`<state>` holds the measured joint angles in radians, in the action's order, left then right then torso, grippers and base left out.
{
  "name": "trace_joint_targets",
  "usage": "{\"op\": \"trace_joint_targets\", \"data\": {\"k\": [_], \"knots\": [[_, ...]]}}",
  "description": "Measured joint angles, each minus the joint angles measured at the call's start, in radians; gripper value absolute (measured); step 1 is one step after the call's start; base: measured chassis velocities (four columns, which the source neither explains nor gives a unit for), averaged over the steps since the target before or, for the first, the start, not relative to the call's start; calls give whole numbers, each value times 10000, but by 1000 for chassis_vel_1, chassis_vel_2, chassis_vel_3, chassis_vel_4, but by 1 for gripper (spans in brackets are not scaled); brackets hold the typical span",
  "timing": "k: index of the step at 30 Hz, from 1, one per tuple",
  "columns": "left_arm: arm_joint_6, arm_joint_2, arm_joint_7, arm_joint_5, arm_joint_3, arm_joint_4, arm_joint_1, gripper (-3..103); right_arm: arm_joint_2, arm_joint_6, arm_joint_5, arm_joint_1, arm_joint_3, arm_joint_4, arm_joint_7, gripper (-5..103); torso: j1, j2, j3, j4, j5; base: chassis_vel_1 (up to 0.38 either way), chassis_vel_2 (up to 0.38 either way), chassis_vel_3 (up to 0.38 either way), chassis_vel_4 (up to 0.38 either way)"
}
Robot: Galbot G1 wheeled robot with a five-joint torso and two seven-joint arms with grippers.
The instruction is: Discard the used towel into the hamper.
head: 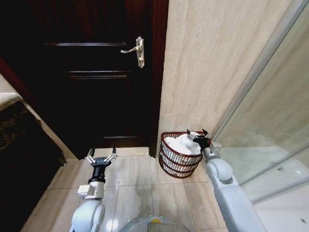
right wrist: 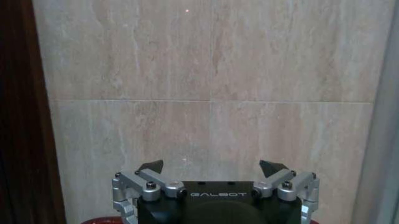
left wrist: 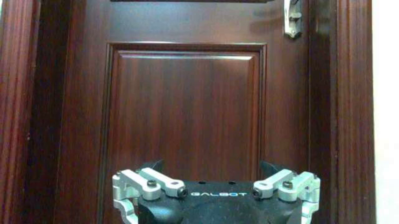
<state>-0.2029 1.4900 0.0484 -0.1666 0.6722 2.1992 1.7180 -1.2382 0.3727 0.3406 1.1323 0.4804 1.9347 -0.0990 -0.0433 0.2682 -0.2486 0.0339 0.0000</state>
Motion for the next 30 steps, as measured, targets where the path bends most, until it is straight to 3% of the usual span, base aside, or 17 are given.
{"op": "trace_joint_targets", "data": {"k": [3,4,5,6,7,8,10,11,13,14,21,23,30], "knots": [[-69,-15,-68,-169,257,0,47,100,170,1069,759,25,-213,325,-775,100,-2,-1,-1,0,2,-90,81,80,-75],[-69,-15,-68,-169,257,0,47,100,170,1069,759,25,-213,325,-775,100,-2,-1,-1,0,2,-83,81,72,-68],[-76,-30,-79,-204,296,0,52,100,267,1489,1224,38,-264,449,-1050,100,-2,0,-1,0,3,-44,81,72,-57],[-85,-56,-101,-276,360,0,57,100,578,2571,2695,10,-377,743,-2041,100,-2,0,-1,-1,0,2,27,46,-57],[-88,-79,-111,-321,395,0,57,100,841,3185,3561,-101,-427,829,-2615,100,-1,0,0,0,1,0,0,0,0],[-88,-79,-111,-321,395,0,57,100,841,3185,3561,-101,-427,829,-2615,100,-1,0,0,0,1,0,0,0,0],[-78,-95,-125,-350,407,1,41,100,1417,3624,4547,-397,-571,719,-3068,100,0,0,1,-2,-1,0,0,0,0],[-78,-95,-125,-350,407,1,41,100,1417,3624,4547,-397,-571,719,-3068,100,0,0,1,-2,-1,0,0,0,0],[-45,-104,-127,-351,377,-12,22,100,1851,3688,5622,-685,-793,510,-3519,100,0,0,1,-1,3,0,0,0,0],[-14,-110,-126,-349,333,-13,20,100,2274,3692,6691,-928,-1146,293,-4005,100,1,0,2,-1,-1,0,0,0,0],[93,-113,-78,-358,324,48,56,100,3547,3685,8612,-1599,-2503,-310,-4759,100,0,0,1,-2,3,0,0,0,0],[98,-142,-57,-371,370,56,105,100,4097,3670,10018,-2023,-3192,-399,-5524,100,0,0,0,0,0,0,0,0,0],[88,-209,-48,-434,433,4,126,100,4341,3633,11291,-3495,-4326,-1464,-6198,100,0,0,1,0,0,0,0,0,0]]}}
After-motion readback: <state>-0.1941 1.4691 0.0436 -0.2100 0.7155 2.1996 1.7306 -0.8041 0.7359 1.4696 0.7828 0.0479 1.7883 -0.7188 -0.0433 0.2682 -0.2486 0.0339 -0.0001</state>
